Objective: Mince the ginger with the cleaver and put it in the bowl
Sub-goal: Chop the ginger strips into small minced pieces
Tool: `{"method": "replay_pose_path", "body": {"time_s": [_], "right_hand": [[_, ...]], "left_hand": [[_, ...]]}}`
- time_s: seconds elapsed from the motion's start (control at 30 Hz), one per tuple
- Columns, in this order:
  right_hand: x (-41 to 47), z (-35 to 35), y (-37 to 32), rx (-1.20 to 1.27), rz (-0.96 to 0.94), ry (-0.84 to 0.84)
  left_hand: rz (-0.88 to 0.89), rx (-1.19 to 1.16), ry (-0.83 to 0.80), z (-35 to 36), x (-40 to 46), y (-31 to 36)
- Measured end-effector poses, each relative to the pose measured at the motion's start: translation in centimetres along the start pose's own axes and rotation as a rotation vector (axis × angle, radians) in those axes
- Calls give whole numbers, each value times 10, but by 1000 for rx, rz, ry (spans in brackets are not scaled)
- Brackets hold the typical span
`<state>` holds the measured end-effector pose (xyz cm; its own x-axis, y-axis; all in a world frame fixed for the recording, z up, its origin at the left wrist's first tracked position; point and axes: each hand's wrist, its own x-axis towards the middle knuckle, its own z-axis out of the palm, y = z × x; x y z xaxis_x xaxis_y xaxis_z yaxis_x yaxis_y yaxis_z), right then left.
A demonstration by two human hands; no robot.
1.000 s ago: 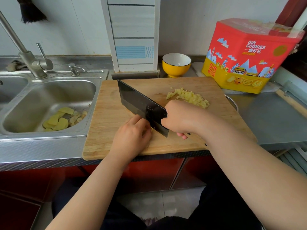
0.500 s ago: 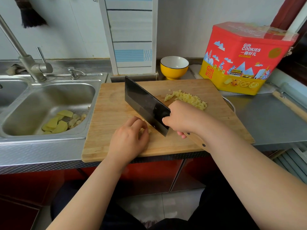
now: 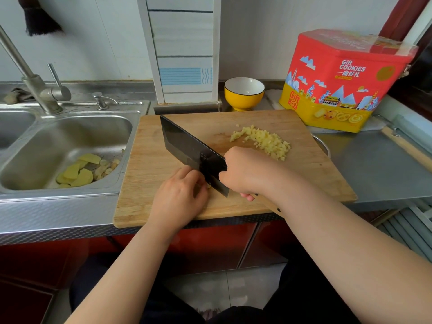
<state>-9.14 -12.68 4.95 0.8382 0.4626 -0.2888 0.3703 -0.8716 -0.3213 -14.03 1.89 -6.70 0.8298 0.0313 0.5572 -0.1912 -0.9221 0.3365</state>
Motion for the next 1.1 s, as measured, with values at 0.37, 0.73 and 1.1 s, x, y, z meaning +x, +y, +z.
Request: {"method": "replay_pose_path", "body": {"time_s": [0.37, 0.73, 1.1], "right_hand": [[2, -6, 7, 47, 42, 15], [-11, -4, -2, 19, -26, 20], [-5, 4, -3, 38, 1, -4]], "left_hand": [[-16, -13, -9, -3, -1, 1], [-44, -5, -1, -4, -6, 0], [-21, 41, -34, -2, -5, -1]]}}
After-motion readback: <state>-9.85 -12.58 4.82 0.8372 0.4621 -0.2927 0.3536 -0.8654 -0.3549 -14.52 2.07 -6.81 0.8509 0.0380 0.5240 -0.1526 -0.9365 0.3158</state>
